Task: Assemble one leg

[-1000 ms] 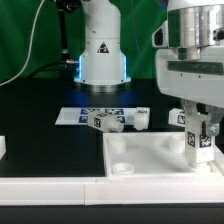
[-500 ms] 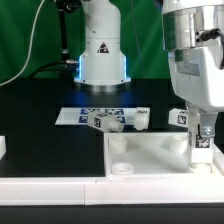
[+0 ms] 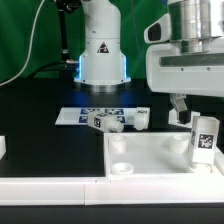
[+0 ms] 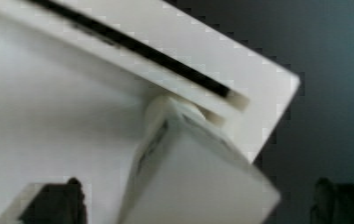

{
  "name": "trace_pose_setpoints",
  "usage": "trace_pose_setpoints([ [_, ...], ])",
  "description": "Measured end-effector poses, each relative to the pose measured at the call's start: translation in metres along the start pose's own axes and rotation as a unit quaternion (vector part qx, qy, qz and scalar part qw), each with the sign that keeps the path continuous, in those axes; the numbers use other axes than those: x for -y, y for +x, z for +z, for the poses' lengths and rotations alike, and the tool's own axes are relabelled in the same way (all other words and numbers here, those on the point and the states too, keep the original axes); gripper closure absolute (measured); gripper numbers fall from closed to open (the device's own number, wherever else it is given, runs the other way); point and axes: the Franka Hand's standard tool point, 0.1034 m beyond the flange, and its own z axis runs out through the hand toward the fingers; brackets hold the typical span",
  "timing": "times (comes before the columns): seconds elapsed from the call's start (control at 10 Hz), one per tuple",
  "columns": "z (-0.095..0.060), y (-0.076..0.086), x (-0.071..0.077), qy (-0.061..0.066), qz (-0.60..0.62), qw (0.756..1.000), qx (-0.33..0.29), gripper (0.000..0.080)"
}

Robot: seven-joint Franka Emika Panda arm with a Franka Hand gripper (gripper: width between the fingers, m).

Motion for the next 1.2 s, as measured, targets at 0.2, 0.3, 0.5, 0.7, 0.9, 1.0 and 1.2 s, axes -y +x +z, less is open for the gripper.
trace_pose_setpoints([
  [0.2,0.0012,0.0024,-0.0025,-0.005,-0.102,0.995,-0.003,0.0151],
  [0.3,0.004,0.0035,-0.0049,-0.018,-0.207,0.978,-0.009,0.015],
  [0.5,0.0078,0.0026,-0.0032,-0.034,-0.334,0.942,-0.014,0.015],
  [0.7,0.0076,0.0039,-0.0037,-0.035,-0.314,0.949,-0.016,0.024],
  [0.9,0.0078,0.0034,-0.0035,-0.033,-0.274,0.961,-0.017,0.0514],
  [1.0,0.0078,0.0032,-0.0034,-0.033,-0.236,0.971,-0.018,0.0514],
  [1.2,0.0079,0.0029,-0.0033,-0.031,-0.173,0.984,-0.02,0.0514],
])
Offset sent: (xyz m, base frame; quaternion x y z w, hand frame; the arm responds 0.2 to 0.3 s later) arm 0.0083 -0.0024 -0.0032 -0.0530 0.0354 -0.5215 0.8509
